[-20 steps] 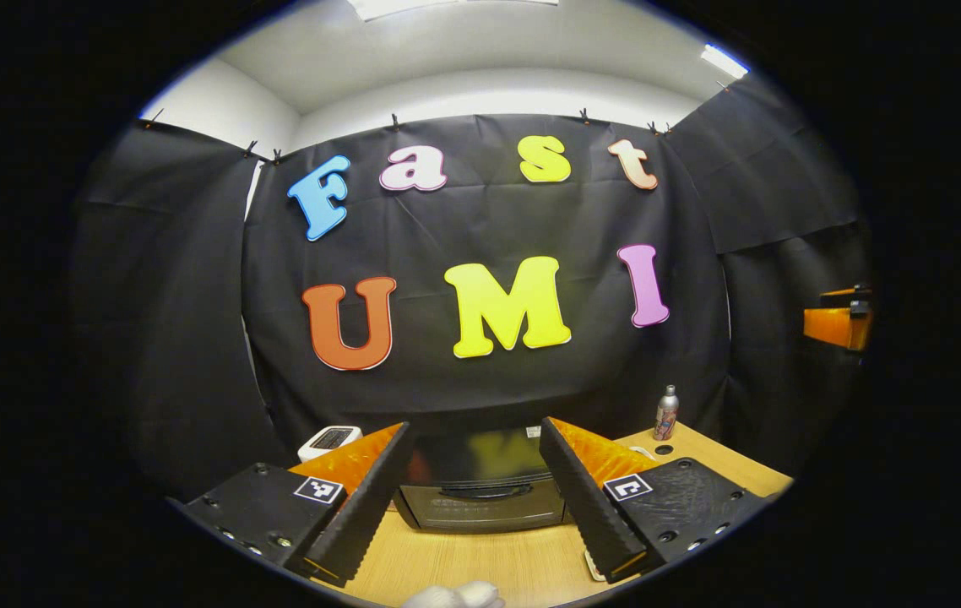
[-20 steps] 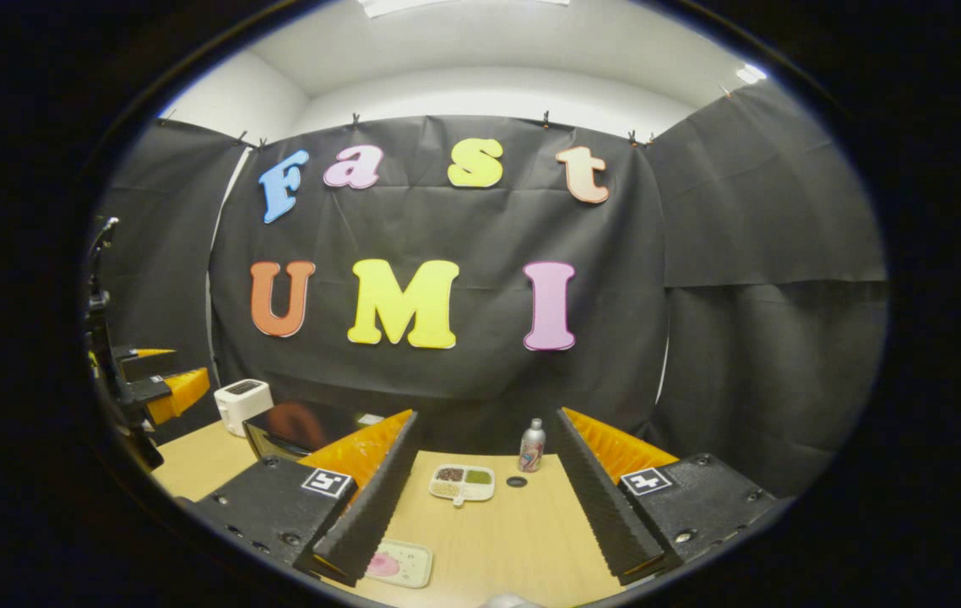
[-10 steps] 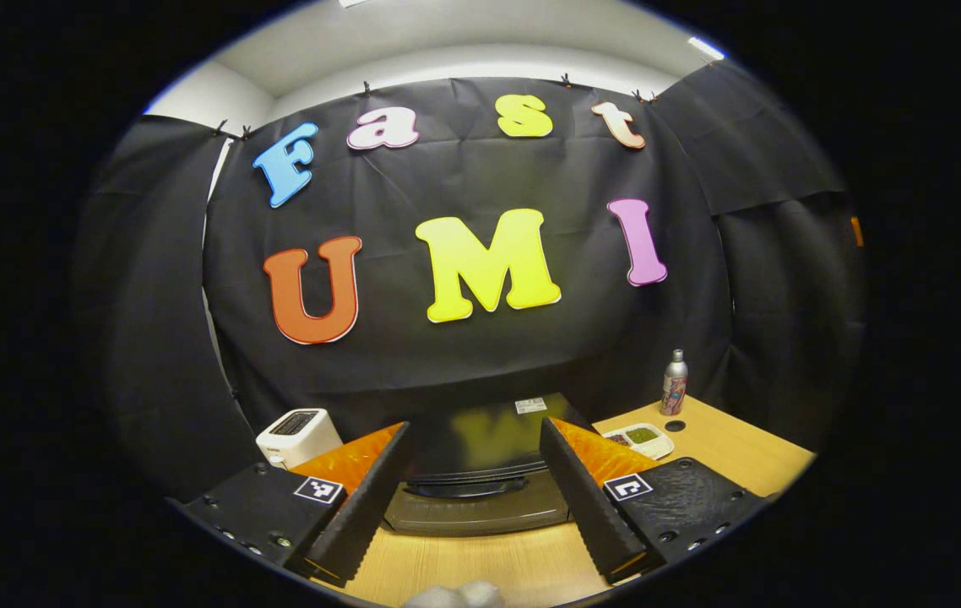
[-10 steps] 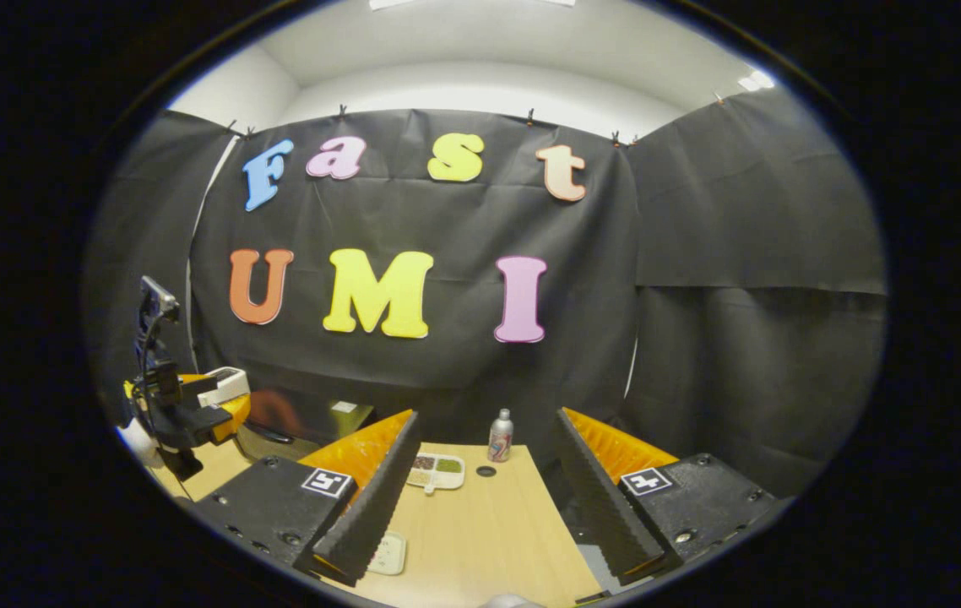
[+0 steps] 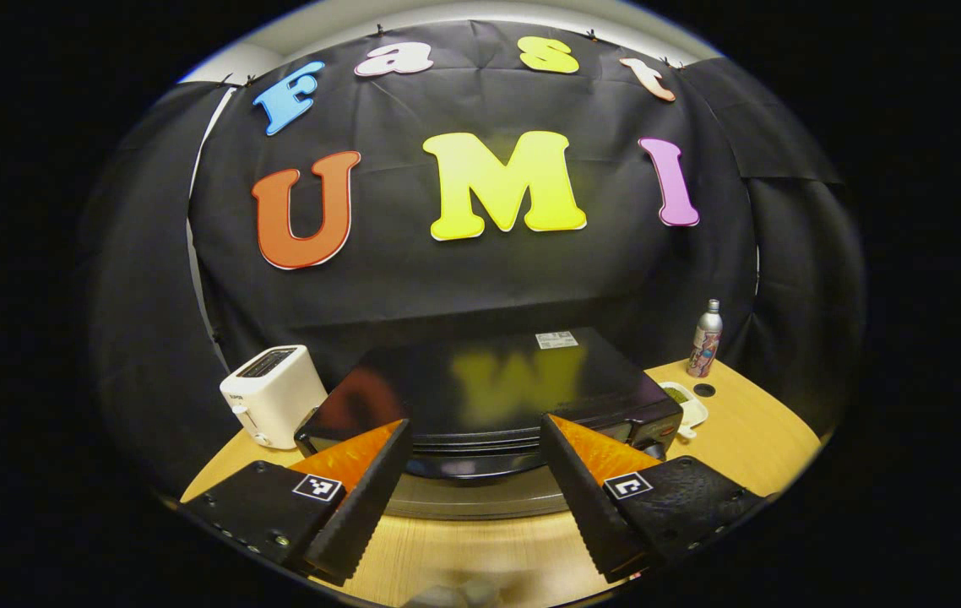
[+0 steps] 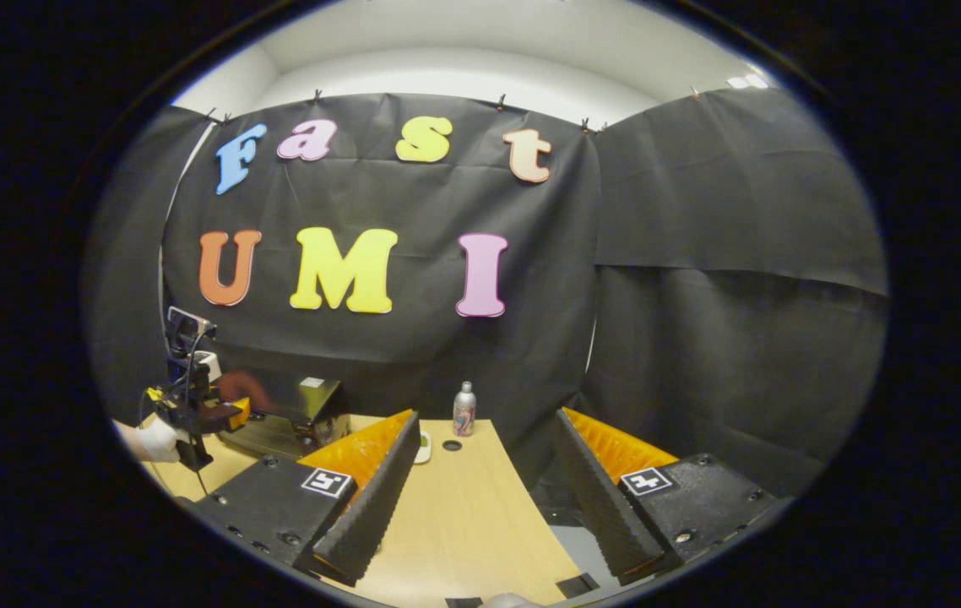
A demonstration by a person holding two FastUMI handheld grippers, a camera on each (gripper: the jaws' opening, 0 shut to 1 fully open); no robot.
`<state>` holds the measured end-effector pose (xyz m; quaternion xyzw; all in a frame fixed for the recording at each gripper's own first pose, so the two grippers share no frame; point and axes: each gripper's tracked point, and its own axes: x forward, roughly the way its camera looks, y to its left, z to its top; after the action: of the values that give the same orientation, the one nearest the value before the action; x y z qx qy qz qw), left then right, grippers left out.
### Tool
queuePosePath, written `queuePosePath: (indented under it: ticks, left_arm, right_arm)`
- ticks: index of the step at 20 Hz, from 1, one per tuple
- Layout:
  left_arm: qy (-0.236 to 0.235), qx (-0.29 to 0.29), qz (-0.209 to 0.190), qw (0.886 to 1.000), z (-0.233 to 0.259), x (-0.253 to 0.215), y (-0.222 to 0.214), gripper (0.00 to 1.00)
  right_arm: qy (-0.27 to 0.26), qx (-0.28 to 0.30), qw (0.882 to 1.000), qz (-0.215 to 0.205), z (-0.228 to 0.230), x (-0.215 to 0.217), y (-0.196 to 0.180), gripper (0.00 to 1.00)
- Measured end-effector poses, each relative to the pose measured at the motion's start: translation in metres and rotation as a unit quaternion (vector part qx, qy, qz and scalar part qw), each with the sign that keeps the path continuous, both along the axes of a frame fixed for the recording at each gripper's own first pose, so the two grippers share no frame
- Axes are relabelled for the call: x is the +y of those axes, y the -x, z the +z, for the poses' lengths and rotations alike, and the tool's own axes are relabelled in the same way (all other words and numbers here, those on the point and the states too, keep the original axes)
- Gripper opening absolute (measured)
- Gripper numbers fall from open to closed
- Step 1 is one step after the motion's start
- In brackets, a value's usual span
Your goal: Open the electric oven with the left hand, put the food in, and close the electric oven.
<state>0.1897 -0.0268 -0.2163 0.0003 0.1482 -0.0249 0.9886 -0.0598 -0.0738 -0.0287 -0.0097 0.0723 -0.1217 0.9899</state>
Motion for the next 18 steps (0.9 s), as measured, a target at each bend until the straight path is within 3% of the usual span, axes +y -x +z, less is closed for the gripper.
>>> queuePosePath:
  ticks: [11, 18]
  left_arm:
    - [0.022, 0.016, 0.0, 1.0, -0.02, 0.0, -0.007, 0.97]
    - [0.023, 0.023, -0.006, 0.999, -0.024, 0.0, 0.016, 0.97]
  right_arm:
    - [-0.013, 0.004, 1.0, -0.002, -0.007, 0.0, 0.005, 0.96]
    - [-0.011, -0.001, 1.0, 0.008, -0.007, 0.007, 0.007, 0.96]
